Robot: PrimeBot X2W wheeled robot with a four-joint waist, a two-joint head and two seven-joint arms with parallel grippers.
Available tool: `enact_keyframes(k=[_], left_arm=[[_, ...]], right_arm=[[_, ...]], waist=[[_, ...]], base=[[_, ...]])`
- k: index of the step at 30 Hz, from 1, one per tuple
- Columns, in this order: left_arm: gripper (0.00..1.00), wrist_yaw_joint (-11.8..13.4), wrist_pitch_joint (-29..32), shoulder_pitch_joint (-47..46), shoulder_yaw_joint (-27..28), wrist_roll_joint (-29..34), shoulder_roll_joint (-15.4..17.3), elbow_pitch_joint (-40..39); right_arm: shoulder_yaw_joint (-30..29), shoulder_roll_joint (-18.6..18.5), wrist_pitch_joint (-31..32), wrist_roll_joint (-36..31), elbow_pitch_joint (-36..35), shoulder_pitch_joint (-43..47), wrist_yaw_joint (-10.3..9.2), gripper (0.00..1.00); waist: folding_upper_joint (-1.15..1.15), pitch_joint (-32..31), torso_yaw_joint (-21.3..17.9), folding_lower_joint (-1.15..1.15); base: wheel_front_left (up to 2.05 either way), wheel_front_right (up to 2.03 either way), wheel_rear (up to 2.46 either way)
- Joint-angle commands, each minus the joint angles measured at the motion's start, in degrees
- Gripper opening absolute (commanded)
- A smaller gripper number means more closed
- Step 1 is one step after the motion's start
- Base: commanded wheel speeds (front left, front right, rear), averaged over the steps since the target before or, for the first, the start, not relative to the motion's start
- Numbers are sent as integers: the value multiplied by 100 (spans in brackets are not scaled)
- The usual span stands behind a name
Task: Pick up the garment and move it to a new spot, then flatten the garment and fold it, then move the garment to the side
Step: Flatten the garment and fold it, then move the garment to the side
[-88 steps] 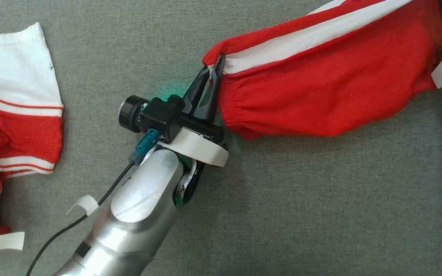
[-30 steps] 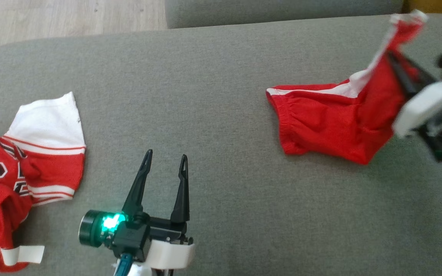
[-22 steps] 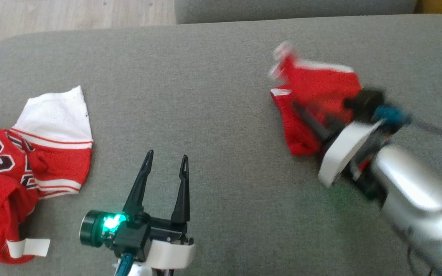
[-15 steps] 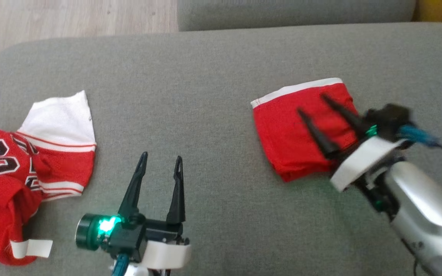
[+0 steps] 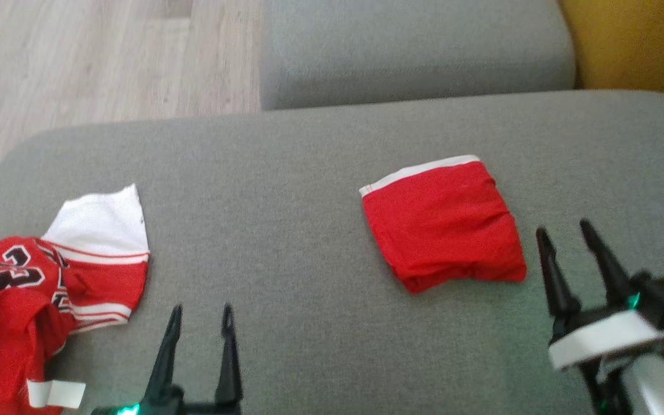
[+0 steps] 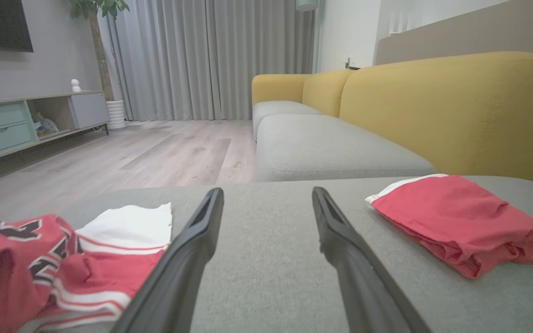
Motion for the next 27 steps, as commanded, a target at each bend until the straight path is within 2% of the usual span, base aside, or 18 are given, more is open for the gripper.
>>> enact_keyframes(k=[1,9,17,27], left_arm=[[100,44,-29,-48,273,-35,-23,-183],[100,24,-29,482,636,15,-31,-206],[100,-88,-29,667,763,174,-34,-212],[100,-160,-29,674,802,226,-38,-154]], right_arm=[[34,45,-75,-120,-224,53,-4,100],[54,392,-77,-924,-304,786,-4,100],[-164,674,-77,-1074,-292,1009,-4,100],[-207,734,-77,-1180,-256,1058,-4,100]], waist=[[0,-160,-45,1],[0,-502,-61,1],[0,-568,11,1],[0,-556,64,1]], base=[[0,0,0],[0,0,0],[0,0,0],[0,0,0]])
